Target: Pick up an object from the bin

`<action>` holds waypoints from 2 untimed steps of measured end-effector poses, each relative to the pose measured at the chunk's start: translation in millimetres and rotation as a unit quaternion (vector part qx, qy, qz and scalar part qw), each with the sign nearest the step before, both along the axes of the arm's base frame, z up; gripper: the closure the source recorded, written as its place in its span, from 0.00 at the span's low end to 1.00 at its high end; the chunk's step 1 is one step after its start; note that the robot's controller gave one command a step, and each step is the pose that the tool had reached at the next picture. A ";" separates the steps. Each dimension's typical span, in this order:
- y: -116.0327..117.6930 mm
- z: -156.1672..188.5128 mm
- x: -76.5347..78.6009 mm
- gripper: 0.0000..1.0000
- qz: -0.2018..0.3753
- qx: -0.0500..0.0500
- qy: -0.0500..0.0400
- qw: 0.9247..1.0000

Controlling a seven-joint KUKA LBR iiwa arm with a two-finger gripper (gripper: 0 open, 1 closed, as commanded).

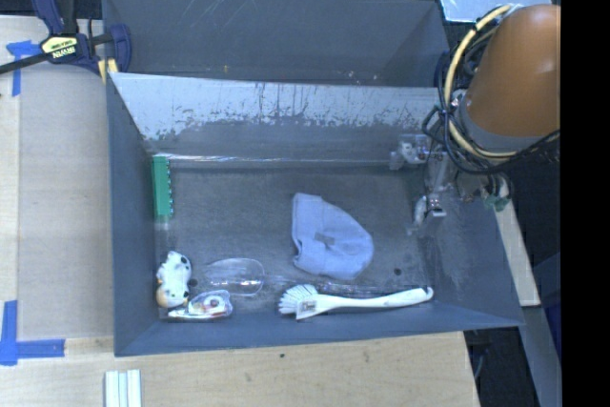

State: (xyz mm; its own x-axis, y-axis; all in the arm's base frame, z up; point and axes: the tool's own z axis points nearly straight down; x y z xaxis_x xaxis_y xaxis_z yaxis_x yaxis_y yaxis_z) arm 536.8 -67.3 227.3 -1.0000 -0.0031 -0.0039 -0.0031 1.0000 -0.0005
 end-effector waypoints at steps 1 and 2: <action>0.0 0.0 0.0 0.00 0.000 0.000 0.000 1.000; -28.1 -36.7 -20.0 0.00 0.024 0.000 0.001 1.000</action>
Offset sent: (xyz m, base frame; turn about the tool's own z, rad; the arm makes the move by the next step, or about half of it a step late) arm -0.0194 -0.0261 -0.0352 -0.0523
